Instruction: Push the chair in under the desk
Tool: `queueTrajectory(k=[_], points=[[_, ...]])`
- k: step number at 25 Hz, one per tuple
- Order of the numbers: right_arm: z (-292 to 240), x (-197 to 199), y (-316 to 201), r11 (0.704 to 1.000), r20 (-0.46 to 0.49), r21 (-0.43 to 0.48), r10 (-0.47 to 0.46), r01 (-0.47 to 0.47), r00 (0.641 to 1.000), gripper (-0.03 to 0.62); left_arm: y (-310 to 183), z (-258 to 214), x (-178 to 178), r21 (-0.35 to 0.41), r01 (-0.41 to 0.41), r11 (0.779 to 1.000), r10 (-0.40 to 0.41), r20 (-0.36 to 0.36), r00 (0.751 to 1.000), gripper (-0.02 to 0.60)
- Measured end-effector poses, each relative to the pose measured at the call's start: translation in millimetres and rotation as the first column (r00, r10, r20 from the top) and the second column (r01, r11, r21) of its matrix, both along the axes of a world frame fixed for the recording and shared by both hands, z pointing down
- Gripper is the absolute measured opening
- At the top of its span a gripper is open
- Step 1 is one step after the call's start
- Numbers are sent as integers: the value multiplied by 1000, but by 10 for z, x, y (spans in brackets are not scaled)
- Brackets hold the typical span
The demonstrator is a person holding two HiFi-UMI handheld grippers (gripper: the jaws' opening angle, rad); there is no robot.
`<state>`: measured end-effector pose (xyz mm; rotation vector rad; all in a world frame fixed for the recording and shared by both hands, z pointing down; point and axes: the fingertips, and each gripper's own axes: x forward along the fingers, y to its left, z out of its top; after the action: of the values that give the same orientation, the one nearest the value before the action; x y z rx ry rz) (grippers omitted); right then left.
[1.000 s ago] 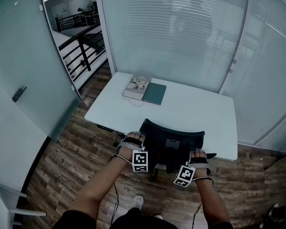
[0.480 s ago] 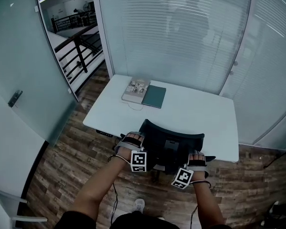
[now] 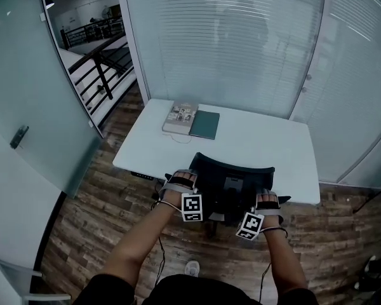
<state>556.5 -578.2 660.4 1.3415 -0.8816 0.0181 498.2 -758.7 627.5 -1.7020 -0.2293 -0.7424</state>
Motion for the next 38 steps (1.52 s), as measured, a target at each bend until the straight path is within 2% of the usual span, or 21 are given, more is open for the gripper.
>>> queueTrajectory(k=[3,5,8,10,13,16,19,21,23,24,27,28,29,30,31,34,36,38], points=[[8,31,-14,1000,-14,16,10,-10,1000,538,19,-12,22,-7,-12,1000,12,-29,1000,379],[51,2,-6,1000,12,-2,10,-10,1000,538,35,-12,8,-25,-26,999,25,-26,999,379],[118,-150,77,996,166,-88,18,-3,986,536,81,-2,-45,-44,-47,998,47,3,999,379],[-51,-277,58,998,210,-53,-6,18,978,497,178,-44,-130,-36,-91,995,91,-21,996,380],[-421,-468,-7,997,163,45,-74,67,984,481,319,-232,-319,-57,-119,991,109,-160,981,380],[-633,-710,16,988,181,130,-109,86,977,473,362,-492,-546,-201,-79,976,12,-312,950,380],[-891,-977,71,945,256,323,-131,43,958,469,466,-787,-782,-333,-76,940,-71,-408,910,380],[-1075,-1082,104,894,303,448,-142,-9,942,469,541,-1001,-882,-415,-82,906,-127,-453,883,380],[-1240,-1154,145,833,351,549,-150,-73,924,454,613,-1167,-946,-520,-88,850,-199,-471,860,379],[-1327,-1180,169,798,381,592,-155,-112,912,432,642,-1238,-969,-581,-90,809,-243,-470,848,378],[-1641,-1184,271,673,462,701,-177,-235,869,397,706,-1425,-1031,-745,-99,659,-384,-446,808,309],[-1744,-1164,324,635,471,726,-180,-264,863,368,737,-1477,-1055,-782,-105,615,-419,-436,797,267],[-1838,-1140,382,601,469,748,-178,-282,865,330,778,-1526,-1078,-806,-115,581,-441,-430,788,233],[-1919,-1117,439,573,456,767,-170,-289,873,269,825,-1575,-1099,-818,-128,561,-452,-432,781,214],[-1980,-1094,492,548,437,784,-156,-290,886,208,869,-1623,-1115,-820,-141,554,-454,-440,775,182],[-2043,-1030,615,503,390,814,-100,-292,915,10,951,-1727,-1142,-816,-165,554,-455,-462,761,93],[-2043,-1035,660,481,394,823,-98,-303,914,5,958,-1778,-1174,-832,-170,528,-484,-459,745,16],[-2059,-1072,691,461,388,836,-113,-298,915,5,925,-1789,-1214,-856,-158,493,-526,-437,730,14]])
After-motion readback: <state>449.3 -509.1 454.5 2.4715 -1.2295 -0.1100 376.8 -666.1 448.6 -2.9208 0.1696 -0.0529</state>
